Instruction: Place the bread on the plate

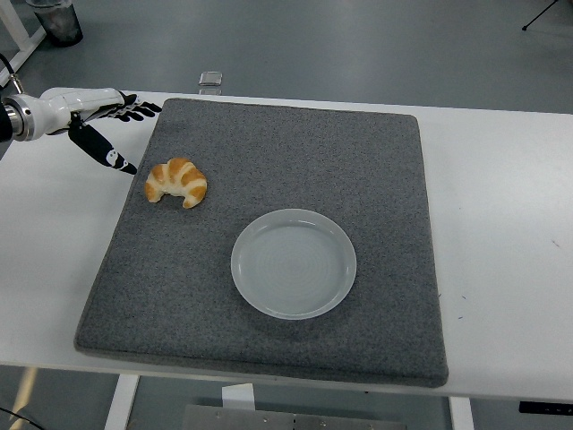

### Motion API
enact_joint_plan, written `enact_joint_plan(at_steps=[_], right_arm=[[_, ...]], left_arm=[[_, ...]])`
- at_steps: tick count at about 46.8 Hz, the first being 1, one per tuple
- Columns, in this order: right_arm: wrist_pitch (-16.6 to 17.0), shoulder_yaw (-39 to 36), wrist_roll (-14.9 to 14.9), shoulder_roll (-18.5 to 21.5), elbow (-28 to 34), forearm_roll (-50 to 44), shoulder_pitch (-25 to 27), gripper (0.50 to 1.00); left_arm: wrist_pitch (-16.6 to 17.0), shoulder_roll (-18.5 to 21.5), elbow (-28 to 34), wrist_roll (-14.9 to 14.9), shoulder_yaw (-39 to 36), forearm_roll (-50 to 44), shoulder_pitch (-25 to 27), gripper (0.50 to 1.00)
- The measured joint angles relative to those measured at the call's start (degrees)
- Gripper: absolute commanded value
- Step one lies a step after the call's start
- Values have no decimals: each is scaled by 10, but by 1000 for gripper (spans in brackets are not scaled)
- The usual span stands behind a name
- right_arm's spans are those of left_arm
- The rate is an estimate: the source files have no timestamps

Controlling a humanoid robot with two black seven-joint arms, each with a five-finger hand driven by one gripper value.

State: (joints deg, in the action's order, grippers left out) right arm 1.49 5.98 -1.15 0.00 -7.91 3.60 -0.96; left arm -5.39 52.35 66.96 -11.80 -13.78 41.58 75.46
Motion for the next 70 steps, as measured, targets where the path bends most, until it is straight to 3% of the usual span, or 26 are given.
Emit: enact_joint_plan(at_steps=[38,70], right_arm=[[0,0,0,0,0,0,0,952],[0,0,0,0,0,0,0,952]], left_arm=[[47,-96,-49,1,-13,11,-44,996],[78,-133,-80,0,-45,34,-47,973]])
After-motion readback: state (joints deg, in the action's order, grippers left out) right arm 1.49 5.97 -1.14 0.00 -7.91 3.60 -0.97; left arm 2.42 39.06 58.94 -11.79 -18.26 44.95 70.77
